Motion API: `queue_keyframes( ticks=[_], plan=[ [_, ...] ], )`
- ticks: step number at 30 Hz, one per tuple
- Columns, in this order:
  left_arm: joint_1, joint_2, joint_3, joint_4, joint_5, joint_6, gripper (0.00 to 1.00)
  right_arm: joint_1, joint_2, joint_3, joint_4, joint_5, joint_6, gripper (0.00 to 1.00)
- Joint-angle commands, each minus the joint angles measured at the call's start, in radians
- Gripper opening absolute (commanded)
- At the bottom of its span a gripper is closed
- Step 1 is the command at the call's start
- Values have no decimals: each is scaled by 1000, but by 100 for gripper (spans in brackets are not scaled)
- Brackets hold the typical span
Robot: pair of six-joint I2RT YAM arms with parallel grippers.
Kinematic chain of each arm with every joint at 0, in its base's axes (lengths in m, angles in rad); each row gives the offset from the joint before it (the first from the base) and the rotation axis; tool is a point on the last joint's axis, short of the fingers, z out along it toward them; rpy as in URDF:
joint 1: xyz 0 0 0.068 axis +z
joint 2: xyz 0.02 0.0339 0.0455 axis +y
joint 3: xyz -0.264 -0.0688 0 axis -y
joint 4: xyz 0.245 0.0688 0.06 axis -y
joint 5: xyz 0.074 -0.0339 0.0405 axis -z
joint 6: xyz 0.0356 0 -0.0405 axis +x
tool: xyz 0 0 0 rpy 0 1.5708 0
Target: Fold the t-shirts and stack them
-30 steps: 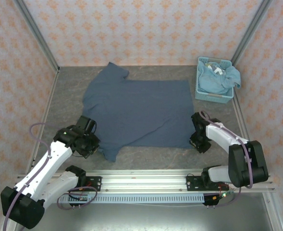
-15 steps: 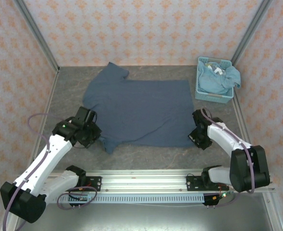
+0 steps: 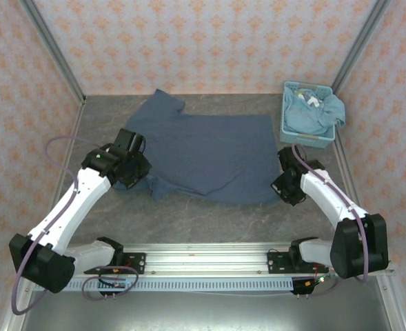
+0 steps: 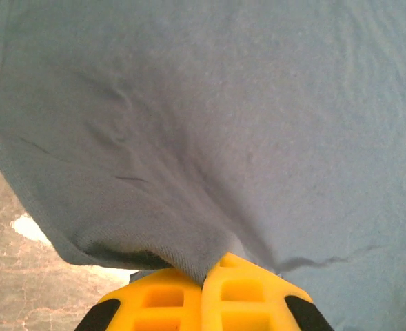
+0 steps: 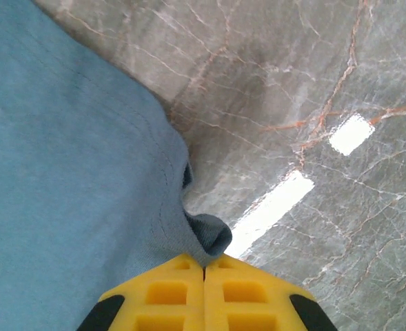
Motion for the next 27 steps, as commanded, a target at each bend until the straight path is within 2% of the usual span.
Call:
queue_keyframes(
  ticks=[1,15,27],
  plan=[
    [-4,38,70,-3,-75,58,0,-6,26,52,-36,39,3,0],
    [42,208,195,27,-163,144,0,-21,240,237,21,83,11,0],
    [102,353,284,83,-188,229,0,-30,392,354,60,108,33,0]
  ],
)
